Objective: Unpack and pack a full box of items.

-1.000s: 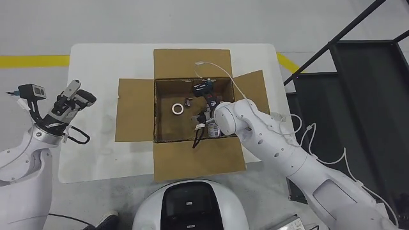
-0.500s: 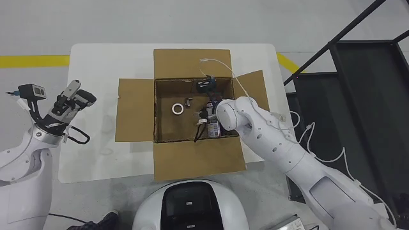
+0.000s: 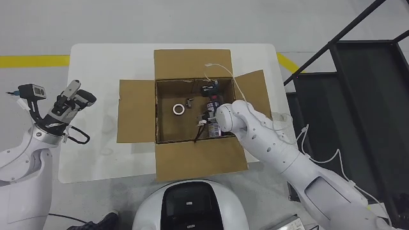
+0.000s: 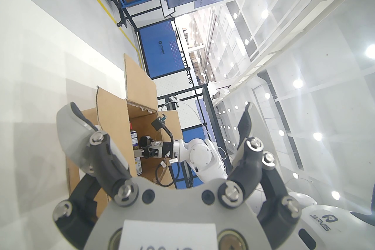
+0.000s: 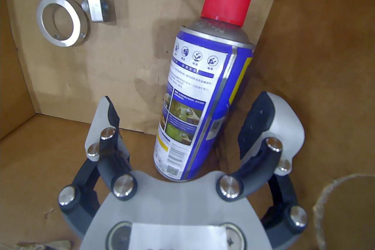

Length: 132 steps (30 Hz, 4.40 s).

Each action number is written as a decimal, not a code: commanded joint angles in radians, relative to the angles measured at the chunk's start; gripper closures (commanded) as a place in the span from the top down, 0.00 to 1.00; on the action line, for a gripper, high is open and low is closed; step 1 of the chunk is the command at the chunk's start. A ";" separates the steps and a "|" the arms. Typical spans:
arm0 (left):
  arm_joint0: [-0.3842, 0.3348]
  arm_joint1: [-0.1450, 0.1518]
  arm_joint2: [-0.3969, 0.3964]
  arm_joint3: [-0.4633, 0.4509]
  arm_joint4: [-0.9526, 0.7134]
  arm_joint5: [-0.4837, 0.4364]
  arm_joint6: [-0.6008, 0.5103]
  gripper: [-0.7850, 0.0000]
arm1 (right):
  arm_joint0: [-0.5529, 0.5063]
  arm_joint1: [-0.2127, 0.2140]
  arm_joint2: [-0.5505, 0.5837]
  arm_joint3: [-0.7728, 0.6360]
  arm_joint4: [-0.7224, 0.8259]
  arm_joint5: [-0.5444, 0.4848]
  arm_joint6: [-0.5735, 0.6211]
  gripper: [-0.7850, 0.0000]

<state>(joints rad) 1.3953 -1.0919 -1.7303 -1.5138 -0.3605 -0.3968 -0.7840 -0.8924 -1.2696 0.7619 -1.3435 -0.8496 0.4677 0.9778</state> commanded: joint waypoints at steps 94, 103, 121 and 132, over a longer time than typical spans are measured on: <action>-0.056 0.000 0.168 0.160 0.003 -0.006 -0.214 0.00 | -0.505 0.054 0.495 -0.621 -0.077 -0.414 -0.548 0.00; -0.085 0.003 0.211 0.206 0.065 -0.007 -0.222 0.00 | -0.505 0.054 0.495 -0.621 -0.077 -0.414 -0.548 0.00; -0.082 0.025 0.135 0.219 0.052 -0.013 -0.174 0.00 | -0.505 0.054 0.495 -0.621 -0.077 -0.414 -0.548 0.00; -0.063 0.031 0.129 0.206 0.063 0.010 -0.133 1.00 | -0.505 0.054 0.495 -0.621 -0.077 -0.414 -0.548 0.00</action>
<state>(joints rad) 1.3307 -1.0603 -1.6023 -1.3064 -0.2940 -0.3829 -0.9280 -1.3975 -1.2160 1.2572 -1.9649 -0.9268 0.0539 0.4293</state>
